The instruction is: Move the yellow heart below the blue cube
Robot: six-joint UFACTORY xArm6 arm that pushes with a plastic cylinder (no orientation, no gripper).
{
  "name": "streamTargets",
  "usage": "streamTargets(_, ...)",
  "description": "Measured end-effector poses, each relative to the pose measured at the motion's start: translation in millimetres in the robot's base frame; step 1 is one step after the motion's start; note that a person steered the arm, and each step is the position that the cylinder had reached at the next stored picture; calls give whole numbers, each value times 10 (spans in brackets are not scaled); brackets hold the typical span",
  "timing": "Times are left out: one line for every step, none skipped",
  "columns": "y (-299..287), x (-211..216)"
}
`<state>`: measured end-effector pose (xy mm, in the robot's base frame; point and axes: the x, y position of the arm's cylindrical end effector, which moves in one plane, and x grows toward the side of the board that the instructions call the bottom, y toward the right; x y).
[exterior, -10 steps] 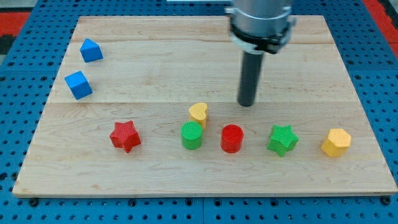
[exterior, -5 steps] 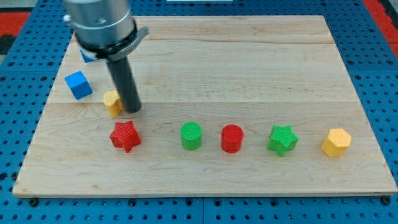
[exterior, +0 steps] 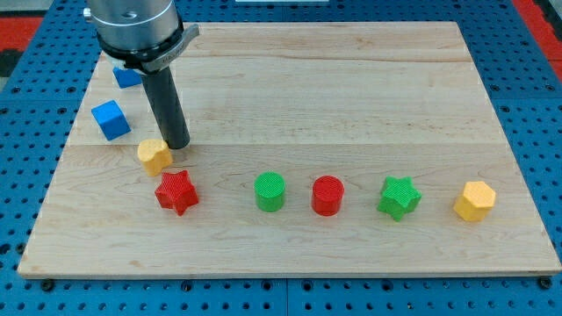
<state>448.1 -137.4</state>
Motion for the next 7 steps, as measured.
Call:
streamTargets(-9, 97)
streamTargets(-396, 132)
streamTargets(-434, 90)
streamTargets(-455, 87)
streamTargets(-470, 122)
streamTargets(-642, 184)
streamTargets(-408, 207)
